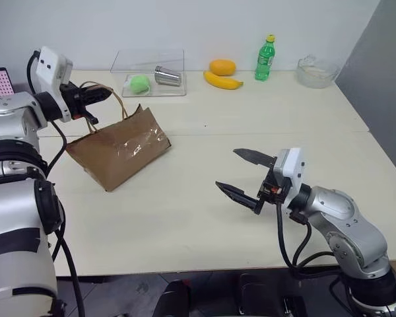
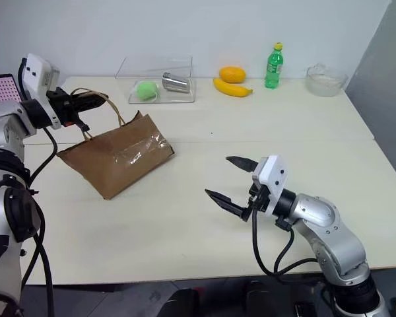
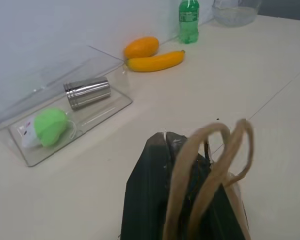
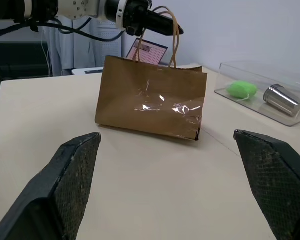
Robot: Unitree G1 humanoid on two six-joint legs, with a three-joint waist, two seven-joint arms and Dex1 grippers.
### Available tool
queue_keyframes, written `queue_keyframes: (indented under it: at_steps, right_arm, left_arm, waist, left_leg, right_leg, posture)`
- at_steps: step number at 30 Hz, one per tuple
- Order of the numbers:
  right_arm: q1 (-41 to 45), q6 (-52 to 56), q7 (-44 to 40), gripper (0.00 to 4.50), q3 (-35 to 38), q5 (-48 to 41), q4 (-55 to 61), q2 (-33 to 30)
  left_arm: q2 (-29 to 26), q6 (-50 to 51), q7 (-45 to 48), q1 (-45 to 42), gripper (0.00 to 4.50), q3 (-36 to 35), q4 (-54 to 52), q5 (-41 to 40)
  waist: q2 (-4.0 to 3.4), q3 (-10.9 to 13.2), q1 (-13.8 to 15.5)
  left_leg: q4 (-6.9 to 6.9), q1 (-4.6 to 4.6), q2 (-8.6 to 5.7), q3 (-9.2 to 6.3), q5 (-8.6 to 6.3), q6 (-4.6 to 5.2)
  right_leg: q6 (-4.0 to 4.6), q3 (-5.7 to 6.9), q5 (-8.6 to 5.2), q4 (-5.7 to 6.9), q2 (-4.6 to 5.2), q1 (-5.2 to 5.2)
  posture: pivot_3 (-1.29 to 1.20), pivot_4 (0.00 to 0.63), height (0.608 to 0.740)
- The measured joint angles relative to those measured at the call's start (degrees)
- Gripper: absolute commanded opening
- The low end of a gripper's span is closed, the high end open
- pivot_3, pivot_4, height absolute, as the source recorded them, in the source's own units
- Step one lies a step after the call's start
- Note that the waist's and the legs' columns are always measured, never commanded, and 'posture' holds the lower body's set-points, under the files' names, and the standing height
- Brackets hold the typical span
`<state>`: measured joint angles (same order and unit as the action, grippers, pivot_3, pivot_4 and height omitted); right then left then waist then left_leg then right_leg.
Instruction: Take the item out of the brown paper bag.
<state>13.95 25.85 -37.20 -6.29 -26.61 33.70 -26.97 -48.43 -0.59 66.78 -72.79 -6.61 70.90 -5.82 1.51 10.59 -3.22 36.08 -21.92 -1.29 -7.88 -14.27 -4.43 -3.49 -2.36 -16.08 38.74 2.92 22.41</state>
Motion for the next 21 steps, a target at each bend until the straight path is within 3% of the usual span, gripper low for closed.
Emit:
queue_keyframes:
  at_steps: [8, 21]
  right_arm:
    - [-2.5, 1.9, 0.2, 4.5, 2.5, -1.9, 2.9, -1.6]
    - [-10.2, 2.5, 2.8, 4.5, 4.7, -3.7, 9.6, -3.2]
  left_arm:
    - [1.6, -2.1, 3.5, -5.2, 0.03, 1.6, 1.7, 3.0]
    - [11.8, -9.4, 7.0, -15.2, 0.03, 3.7, 3.5, 6.4]
  waist:
    - [0.1, 0.1, 0.1]
    - [0.31, 0.2, 0.0]
  left_leg:
    - [0.02, -0.06, -0.02, -0.04, 0.0, 0.0]
    - [0.04, -0.08, -0.03, -0.02, 0.0, 0.0]
  right_leg:
    - [-0.02, 0.02, -0.01, 0.0, 0.01, 0.0]
    - [-0.04, 0.0, -0.02, 0.06, 0.01, 0.04]
  posture:
    - [0.0, 0.15, 0.74]
    - [0.0, 0.15, 0.74]
